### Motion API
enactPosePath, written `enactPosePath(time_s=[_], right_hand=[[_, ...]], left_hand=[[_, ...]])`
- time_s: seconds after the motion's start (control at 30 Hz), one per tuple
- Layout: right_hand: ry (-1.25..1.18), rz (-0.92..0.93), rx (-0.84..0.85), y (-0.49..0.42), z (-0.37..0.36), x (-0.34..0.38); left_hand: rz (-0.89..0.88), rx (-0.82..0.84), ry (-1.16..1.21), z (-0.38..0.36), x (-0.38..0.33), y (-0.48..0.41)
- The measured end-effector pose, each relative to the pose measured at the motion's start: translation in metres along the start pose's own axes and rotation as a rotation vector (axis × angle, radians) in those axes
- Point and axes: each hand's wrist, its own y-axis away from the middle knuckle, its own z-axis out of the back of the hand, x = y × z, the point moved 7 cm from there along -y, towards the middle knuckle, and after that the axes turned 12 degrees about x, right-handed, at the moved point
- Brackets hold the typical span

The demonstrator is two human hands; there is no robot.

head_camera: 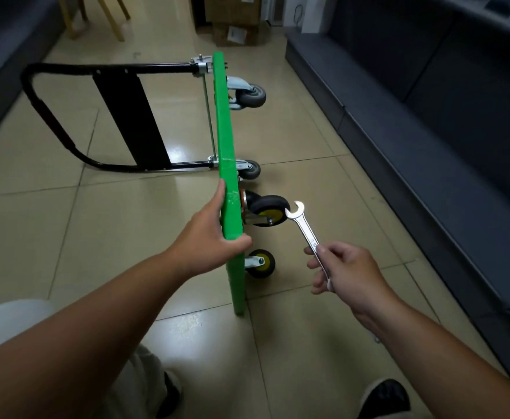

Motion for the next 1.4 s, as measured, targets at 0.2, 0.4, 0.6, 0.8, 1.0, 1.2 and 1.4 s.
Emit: enactPosePath(time_s=[0.2, 0.4, 0.6, 0.8, 1.0, 1.2, 1.4], right_hand=[[0.154, 0.040, 0.092, 0.022, -0.025, 0.022], [0.257, 0.026, 0.112, 0.012, -0.036, 0.025], [0.295, 0.028, 0.117, -0.006, -0.033, 0.030], [0.304, 0.065, 0.175, -0.014, -0.049, 0.040], [0.112, -0.042, 0.227, -0.014, -0.049, 0.032], [0.078, -0.052, 0.230, -0.010, -0.049, 0.047], [0.217, -0.014, 0.307, 0.001, -0.067, 0.053]], left_hand=[[-0.010, 0.027, -0.017, -0.015, 0.001, 0.017], [0.002, 0.057, -0.187, -0.001, 0.006, 0.008], [0.042, 0.067, -0.193, 0.032, 0.008, -0.027], [0.071, 0.051, -0.367, 0.026, 0.004, -0.031], [0.043, 0.061, -0.362, 0.021, 0.003, -0.029], [-0.014, 0.125, -0.183, 0.009, 0.002, -0.027], [-0.027, 0.112, -0.124, 0.006, 0.003, -0.029]])
